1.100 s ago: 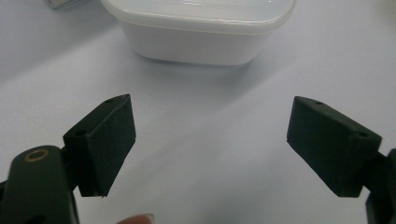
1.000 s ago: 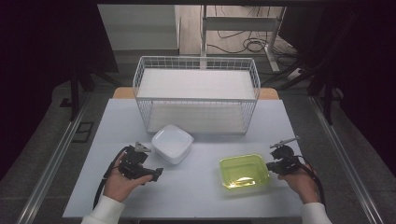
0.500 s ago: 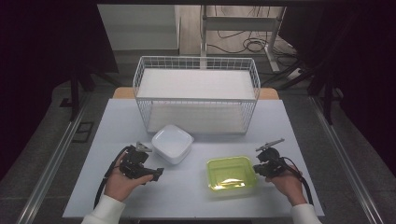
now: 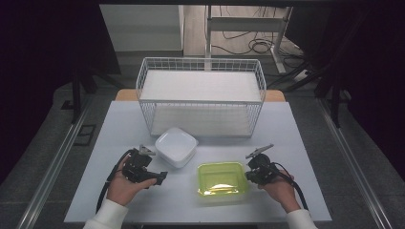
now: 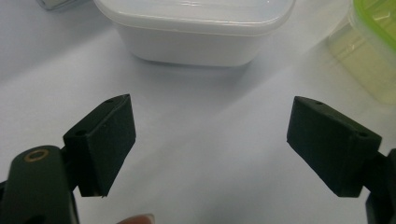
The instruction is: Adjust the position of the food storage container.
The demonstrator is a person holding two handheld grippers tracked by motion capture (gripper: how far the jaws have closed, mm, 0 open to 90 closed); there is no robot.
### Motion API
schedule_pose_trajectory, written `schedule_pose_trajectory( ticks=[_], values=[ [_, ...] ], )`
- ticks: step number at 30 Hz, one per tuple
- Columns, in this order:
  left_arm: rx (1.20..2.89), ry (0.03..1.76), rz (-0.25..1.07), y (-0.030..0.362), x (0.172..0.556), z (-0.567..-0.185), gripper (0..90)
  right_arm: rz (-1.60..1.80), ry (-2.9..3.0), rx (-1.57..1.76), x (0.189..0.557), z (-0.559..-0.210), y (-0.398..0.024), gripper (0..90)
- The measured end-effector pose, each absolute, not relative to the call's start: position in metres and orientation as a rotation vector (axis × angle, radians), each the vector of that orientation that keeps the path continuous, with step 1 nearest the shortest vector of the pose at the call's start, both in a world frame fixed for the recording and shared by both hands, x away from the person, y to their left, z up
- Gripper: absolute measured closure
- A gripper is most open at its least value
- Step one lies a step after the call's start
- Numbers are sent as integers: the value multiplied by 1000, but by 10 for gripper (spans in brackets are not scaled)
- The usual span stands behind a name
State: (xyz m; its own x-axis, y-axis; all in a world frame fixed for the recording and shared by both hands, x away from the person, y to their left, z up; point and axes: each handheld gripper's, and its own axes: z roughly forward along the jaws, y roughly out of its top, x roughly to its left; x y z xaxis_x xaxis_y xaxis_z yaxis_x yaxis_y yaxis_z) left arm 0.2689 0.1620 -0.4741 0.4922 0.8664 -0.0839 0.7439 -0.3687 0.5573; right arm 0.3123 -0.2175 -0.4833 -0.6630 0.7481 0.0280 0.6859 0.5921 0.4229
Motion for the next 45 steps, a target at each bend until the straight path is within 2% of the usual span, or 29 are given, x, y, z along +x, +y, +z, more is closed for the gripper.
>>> schedule_pose_trajectory(
  ticks=[10,21,23,24,25,26,28,29,30,38,45],
  values=[
    [2199,1323,310,163,271,-476,158,621,2707,1139,307,-485,-199,884],
    [2126,1312,292,168,269,-471,171,736,2546,1259,306,-469,-233,868],
    [2125,1310,287,167,269,-470,172,790,2516,1288,307,-466,-238,809],
    [2124,1307,286,166,268,-469,171,856,2478,1341,307,-465,-242,684],
    [2120,1306,286,166,268,-468,171,856,2478,1341,307,-465,-242,684],
    [2114,1303,284,166,268,-467,172,894,2450,1389,307,-465,-245,548],
    [2112,1303,282,165,267,-467,171,904,2426,1402,306,-466,-247,454],
    [2112,1303,282,165,267,-467,171,904,2426,1402,306,-466,-247,454],
    [2122,1304,281,165,267,-468,171,907,2414,1408,306,-465,-250,375],
    [2122,1303,271,166,268,-468,167,904,2409,1422,306,-467,-254,300],
    [2107,1323,278,172,265,-467,167,887,2443,1409,308,-469,-247,292]
  ],
)
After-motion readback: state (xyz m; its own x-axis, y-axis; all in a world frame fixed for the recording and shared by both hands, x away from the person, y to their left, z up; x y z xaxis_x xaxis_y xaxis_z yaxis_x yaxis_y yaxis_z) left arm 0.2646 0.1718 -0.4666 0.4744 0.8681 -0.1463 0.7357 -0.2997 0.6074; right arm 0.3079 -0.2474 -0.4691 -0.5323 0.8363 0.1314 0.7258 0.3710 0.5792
